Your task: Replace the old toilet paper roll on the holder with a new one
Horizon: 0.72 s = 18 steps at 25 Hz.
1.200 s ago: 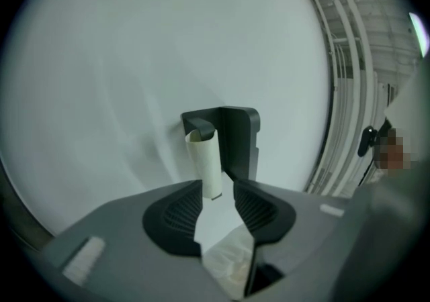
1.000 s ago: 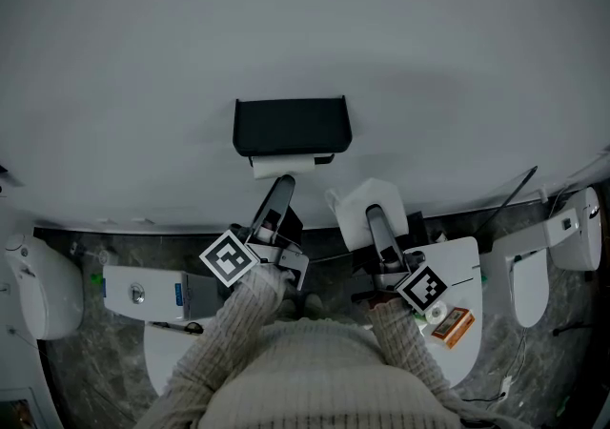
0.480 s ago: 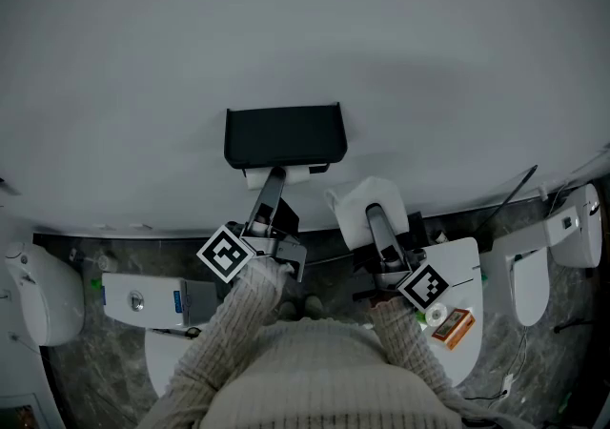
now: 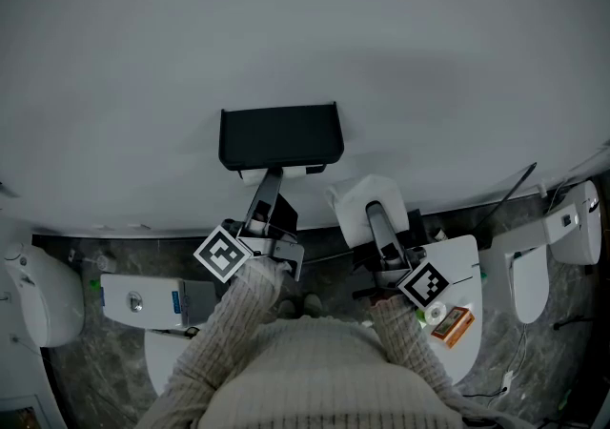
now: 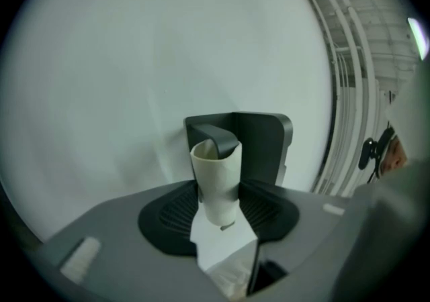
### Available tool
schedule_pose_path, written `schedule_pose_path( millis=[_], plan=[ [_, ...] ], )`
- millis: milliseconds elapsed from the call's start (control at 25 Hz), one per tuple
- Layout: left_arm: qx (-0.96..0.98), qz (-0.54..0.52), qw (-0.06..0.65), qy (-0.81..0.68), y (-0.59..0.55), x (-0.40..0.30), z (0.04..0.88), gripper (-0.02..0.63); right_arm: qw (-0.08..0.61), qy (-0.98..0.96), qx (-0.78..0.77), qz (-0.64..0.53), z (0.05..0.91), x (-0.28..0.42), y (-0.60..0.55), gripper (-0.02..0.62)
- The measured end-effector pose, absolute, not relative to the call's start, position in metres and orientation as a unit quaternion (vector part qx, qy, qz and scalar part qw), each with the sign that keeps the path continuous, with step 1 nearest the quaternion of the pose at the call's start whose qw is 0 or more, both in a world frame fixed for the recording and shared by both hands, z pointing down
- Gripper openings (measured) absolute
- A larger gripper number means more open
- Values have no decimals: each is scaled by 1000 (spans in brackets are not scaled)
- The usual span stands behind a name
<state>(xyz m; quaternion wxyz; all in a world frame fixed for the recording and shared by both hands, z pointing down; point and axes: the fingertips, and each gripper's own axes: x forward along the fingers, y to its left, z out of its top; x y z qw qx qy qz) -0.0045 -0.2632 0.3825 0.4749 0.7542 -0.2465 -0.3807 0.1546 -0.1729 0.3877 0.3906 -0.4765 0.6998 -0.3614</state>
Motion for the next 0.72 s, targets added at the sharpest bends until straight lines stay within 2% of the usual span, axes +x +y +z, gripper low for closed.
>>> schedule_pose_path(
  millis=[720],
  plan=[
    [760, -366, 480, -238, -264, 1, 387, 173, 397, 689, -490, -358, 390, 155, -162, 449]
  ],
)
